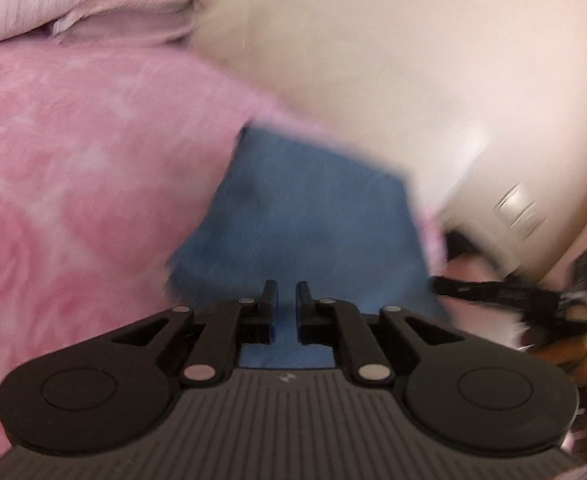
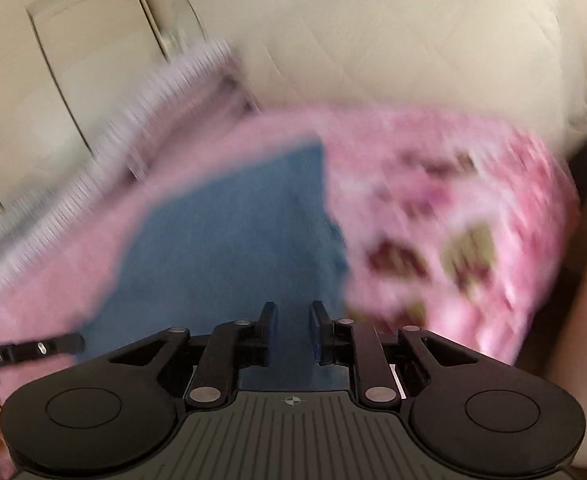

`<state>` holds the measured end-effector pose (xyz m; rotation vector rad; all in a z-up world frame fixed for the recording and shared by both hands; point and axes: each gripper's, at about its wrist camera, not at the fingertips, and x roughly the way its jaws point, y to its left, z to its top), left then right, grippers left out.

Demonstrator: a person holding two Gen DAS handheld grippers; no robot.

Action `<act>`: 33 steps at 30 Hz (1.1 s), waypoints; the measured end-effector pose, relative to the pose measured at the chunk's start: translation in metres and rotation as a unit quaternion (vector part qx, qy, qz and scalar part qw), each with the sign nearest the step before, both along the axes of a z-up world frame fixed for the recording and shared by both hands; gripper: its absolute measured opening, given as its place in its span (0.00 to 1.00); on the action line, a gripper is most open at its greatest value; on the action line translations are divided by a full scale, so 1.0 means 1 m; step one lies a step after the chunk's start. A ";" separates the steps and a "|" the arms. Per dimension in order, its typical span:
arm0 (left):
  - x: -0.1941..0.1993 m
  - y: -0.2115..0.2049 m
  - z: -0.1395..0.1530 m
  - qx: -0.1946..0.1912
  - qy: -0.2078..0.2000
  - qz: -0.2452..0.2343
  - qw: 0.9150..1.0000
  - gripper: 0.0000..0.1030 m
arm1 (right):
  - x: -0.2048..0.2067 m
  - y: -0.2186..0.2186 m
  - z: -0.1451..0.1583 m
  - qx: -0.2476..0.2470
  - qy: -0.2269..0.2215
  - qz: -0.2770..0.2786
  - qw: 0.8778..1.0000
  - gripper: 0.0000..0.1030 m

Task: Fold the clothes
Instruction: 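Release the jeans and press the folded edge with both grippers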

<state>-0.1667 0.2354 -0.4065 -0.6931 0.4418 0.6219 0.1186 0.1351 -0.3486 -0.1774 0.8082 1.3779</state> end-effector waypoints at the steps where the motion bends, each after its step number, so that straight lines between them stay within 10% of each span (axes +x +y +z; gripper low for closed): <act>1: -0.001 0.004 -0.002 -0.006 0.000 0.004 1.000 0.02 | 0.003 -0.002 -0.008 -0.014 -0.002 -0.003 1.000 0.23; 10: 0.030 0.072 0.050 0.031 -0.024 0.028 0.999 0.24 | 0.044 0.043 0.037 0.034 -0.003 -0.018 0.999 0.31; 18: 0.061 0.134 0.019 -0.080 -0.073 0.040 0.993 0.22 | 0.058 0.103 0.018 0.046 0.026 0.009 0.999 0.29; 21: 0.078 0.126 0.018 -0.030 -0.032 0.029 0.999 0.10 | 0.062 0.104 0.012 0.056 0.025 0.025 0.998 0.10; 29: 0.121 0.100 0.016 0.103 0.090 0.018 0.990 0.12 | 0.062 0.123 -0.028 0.031 -0.001 0.002 1.000 0.11; 33: 0.110 0.095 0.039 0.112 0.068 0.021 0.991 0.08 | 0.076 0.109 -0.011 0.027 0.046 0.002 0.999 0.20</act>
